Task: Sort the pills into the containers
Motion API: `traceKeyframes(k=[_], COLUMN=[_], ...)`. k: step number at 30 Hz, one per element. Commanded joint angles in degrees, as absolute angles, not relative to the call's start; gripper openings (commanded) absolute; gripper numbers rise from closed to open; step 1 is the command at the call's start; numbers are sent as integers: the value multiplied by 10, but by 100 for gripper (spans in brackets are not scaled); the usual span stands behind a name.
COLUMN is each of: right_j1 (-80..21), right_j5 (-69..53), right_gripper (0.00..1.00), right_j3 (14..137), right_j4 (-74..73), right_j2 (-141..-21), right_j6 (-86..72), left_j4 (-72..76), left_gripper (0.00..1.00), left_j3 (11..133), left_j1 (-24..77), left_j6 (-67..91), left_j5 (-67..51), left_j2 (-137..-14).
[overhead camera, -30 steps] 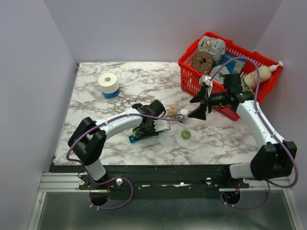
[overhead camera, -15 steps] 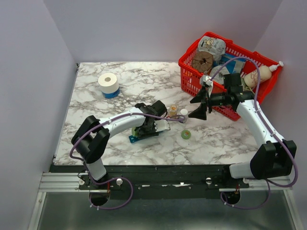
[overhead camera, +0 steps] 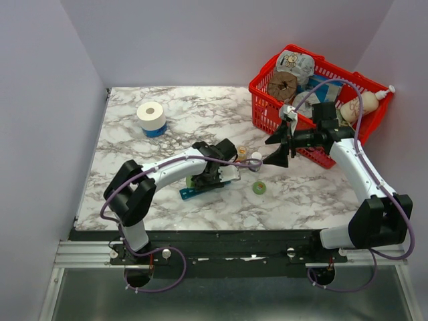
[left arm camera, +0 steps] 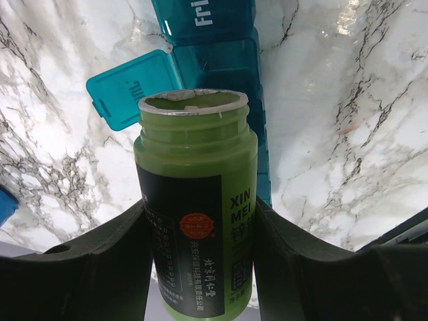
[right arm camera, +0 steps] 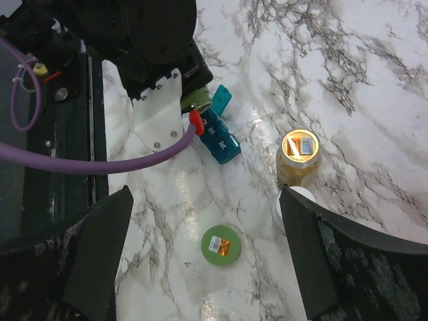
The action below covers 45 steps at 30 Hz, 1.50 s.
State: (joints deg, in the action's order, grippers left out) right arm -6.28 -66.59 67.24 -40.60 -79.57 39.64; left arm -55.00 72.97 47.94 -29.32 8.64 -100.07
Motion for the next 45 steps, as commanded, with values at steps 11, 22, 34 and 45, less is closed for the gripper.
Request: traceKeyframes(k=[11, 22, 34, 45], right_j1=[-53, -49, -48, -48], right_j5=[-698, -706, -711, -712], right_gripper=[100, 100, 100, 100], right_j3=[691, 694, 693, 685], right_j4=[-429, -439, -446, -462], right_j2=[-801, -806, -811, -814], right_j6=[418, 424, 435, 486], left_j4=[-577, -559, -445, -252], left_gripper=[0, 0, 0, 0], left_j3=[752, 730, 643, 494], left_j1=[494, 494, 492, 470], left_j6=[-274, -269, -251, -242], left_j5=[120, 117, 104, 35], left_j2=[-1022, -1004, -934, -794])
